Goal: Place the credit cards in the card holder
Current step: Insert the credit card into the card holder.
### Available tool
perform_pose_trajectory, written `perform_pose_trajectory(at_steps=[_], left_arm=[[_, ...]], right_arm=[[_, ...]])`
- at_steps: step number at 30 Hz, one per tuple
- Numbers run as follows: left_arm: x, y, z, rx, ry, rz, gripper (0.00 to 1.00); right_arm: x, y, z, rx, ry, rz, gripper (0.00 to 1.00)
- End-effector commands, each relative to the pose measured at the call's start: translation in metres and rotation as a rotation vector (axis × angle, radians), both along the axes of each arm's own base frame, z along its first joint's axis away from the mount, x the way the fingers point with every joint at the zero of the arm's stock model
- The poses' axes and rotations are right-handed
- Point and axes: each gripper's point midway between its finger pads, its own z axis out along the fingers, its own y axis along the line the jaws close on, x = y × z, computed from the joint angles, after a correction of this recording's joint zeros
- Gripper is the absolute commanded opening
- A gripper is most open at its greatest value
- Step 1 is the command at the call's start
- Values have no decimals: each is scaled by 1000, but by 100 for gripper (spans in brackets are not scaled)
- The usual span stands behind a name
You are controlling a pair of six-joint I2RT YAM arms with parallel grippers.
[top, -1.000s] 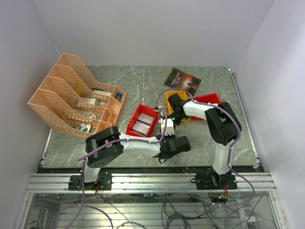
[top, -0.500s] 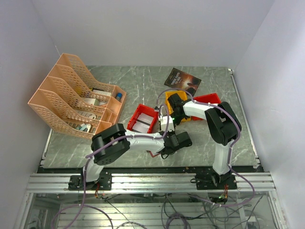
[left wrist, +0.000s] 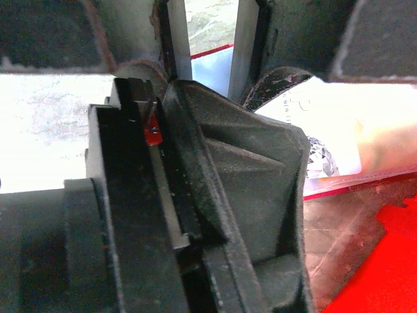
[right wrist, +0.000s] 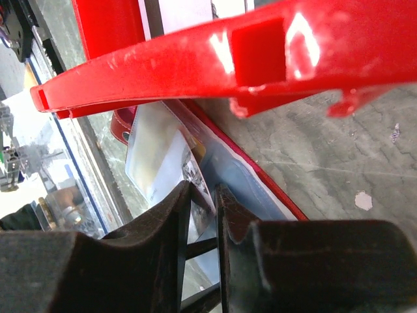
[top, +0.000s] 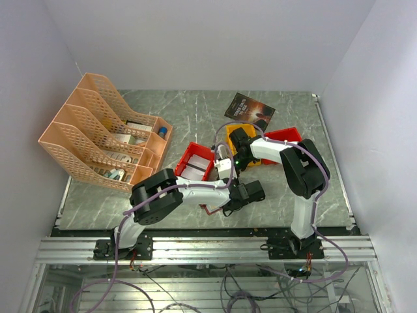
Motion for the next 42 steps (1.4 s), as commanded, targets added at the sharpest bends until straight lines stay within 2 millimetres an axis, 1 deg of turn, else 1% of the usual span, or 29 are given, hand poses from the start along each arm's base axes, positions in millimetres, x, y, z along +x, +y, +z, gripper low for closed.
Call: perform_pose_trajectory(at_steps=[1, 7, 14, 17, 24, 32, 37, 38, 42], left_arm=[[8, 29, 3, 78, -51, 72, 40], [8, 33, 2, 78, -52, 100, 44], [8, 37, 2, 76, -54, 114, 44], [8, 40, 2, 76, -53, 123, 45], [8, 46, -1, 81, -49, 136, 46], [8, 53, 8, 87, -62, 144, 48], [9, 57, 12, 92, -71, 149, 48], [8, 58, 12, 95, -71, 149, 48], [6, 61, 10, 103, -61, 149, 48]], right_arm=[[-6, -7, -18, -49, 4, 21, 23], [-6, -5, -13, -33, -5, 25, 27], [-4, -2, -1, 8, -14, 27, 34], [-2, -1, 5, 31, -19, 27, 35], [-2, 1, 15, 66, -39, 42, 35], [-2, 1, 19, 75, -58, 51, 35], [1, -1, 19, 60, -73, 39, 33], [7, -5, 19, 62, -76, 19, 33], [10, -8, 21, 69, -77, 7, 33]])
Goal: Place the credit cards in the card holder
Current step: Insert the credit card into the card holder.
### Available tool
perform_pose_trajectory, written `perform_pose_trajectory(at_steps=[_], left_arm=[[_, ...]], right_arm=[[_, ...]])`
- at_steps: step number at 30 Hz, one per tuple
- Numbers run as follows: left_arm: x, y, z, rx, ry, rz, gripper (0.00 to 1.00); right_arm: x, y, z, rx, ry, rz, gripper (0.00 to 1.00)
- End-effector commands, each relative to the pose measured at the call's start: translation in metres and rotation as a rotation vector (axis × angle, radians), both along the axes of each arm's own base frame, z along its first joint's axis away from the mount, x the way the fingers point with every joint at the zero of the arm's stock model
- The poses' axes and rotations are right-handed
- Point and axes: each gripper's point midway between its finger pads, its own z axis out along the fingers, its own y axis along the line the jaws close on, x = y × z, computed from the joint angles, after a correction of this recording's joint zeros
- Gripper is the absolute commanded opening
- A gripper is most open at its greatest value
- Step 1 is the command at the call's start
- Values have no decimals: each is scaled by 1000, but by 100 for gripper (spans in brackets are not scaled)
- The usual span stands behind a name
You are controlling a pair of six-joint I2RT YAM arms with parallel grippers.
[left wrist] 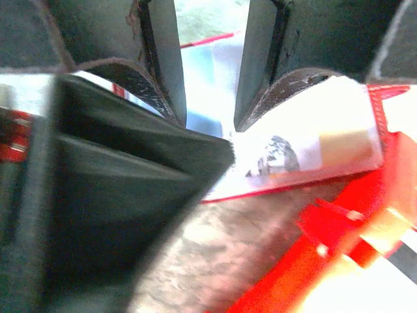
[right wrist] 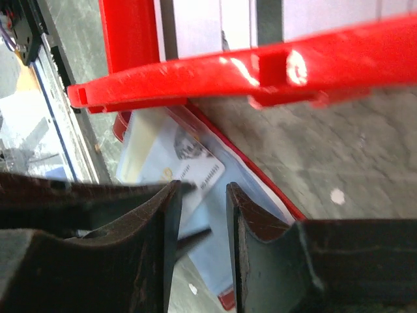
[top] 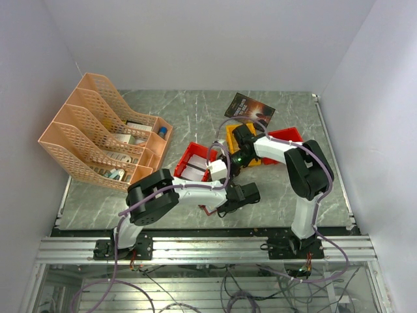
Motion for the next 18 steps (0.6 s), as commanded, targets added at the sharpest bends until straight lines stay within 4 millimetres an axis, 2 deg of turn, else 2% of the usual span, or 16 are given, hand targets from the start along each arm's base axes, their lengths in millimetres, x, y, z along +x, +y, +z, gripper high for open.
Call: perform_pose_trajectory(at_steps=[1, 9, 14, 18], left_arm=[[9, 39, 5, 114, -39, 54, 48], [4, 46, 5, 107, -31, 49, 49], [4, 39, 32, 134, -73, -17, 49], [-6, 38, 49, 139, -78, -108, 49]], right_arm=[[-2, -13, 7, -5, 3, -15, 34], [2, -16, 11, 6, -7, -24, 34], [6, -18, 12, -2, -33, -31, 33], [10, -22, 14, -5, -48, -44, 33]])
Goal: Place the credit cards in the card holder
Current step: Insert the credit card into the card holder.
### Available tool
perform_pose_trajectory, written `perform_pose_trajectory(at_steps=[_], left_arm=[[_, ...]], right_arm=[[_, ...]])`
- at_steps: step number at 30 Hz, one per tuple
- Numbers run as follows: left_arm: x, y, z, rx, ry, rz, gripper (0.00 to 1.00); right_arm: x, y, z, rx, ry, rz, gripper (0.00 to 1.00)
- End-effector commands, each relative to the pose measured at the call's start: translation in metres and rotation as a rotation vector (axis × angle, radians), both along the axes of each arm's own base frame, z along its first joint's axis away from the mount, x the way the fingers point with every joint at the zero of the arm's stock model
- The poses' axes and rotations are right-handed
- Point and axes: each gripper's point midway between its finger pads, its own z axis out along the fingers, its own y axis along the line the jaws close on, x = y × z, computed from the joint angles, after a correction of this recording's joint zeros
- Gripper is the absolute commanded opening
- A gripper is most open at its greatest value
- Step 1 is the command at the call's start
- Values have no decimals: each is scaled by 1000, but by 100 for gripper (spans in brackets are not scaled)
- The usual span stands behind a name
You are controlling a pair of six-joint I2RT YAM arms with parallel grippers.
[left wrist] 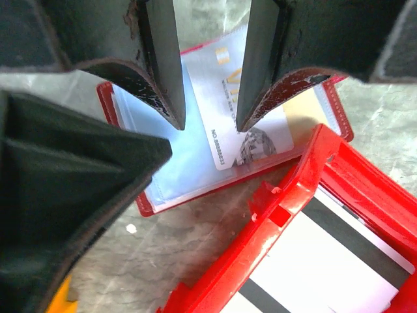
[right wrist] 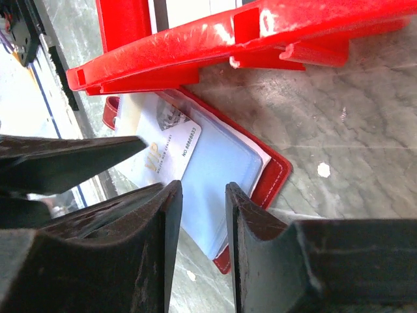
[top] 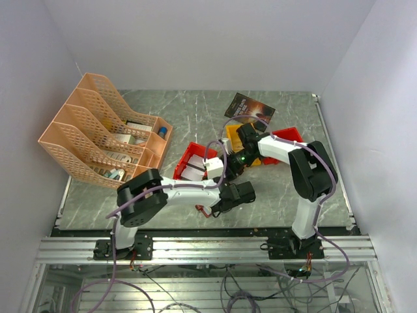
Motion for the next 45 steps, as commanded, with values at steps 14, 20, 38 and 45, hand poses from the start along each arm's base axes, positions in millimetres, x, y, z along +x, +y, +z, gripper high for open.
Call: perform_pose_trajectory(at_steps=[14, 20, 38, 45], left_arm=[[-62, 39, 22, -279, 33, -383, 8], [-67, 74, -4, -329, 85, -330, 7], [-53, 66, -32, -322, 121, -321, 7], [-46, 59, -38, -311, 130, -341, 7]], right_arm=[[-13, -2, -1, -38, -77, 82, 0], [-23, 6, -12, -93, -95, 122, 0], [-39, 17, -33, -134, -54, 148, 0], [-45, 25, -26, -79, -23, 155, 0]])
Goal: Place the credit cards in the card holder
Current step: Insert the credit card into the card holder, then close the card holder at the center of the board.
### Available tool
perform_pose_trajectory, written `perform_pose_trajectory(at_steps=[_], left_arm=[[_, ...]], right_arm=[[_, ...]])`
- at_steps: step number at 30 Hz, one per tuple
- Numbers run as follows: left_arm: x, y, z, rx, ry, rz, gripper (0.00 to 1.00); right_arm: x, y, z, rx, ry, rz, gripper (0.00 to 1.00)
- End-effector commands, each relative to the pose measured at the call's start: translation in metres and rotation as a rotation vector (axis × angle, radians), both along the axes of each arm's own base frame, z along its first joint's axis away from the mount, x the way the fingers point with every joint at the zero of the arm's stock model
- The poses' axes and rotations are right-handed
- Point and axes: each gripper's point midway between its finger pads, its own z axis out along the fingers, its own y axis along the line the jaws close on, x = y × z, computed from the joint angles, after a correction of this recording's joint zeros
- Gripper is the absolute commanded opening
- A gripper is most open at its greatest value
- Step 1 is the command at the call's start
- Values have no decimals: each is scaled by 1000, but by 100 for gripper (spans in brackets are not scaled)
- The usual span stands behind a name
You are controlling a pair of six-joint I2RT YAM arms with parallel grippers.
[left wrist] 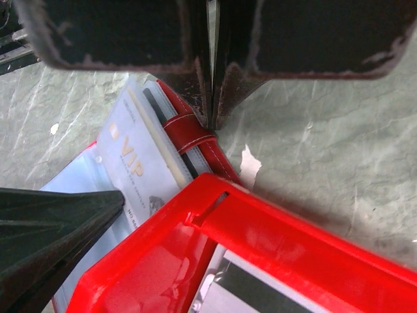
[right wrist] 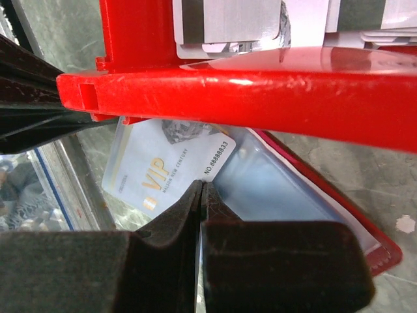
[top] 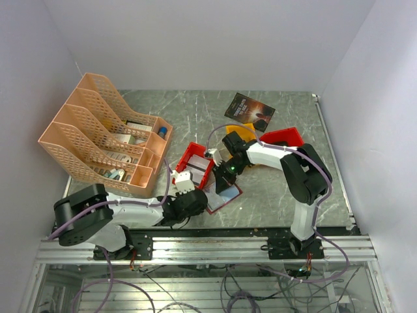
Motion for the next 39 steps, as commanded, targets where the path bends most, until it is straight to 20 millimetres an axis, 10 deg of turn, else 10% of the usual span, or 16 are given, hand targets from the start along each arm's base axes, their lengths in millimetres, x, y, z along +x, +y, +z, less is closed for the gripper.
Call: perform_pose_trajectory(at_steps=[1, 14, 24, 31, 39], left_arm=[[2, -4, -11, 30, 21, -35, 7], [7, 1, -12, 60, 11, -46, 7], [-12, 10, 10, -47, -17, -138, 26], [-11, 9, 47, -43, -171, -295, 57], [7, 1, 43, 208, -252, -445, 85]], right_arm=[[-13, 5, -5, 27, 62, 12, 0], [-8, 7, 21, 125, 58, 23, 0], [8, -2, 42, 161, -59, 16, 3], [13, -8, 20, 80, -34, -10, 4], [14, -12, 10, 41, -29, -20, 5]])
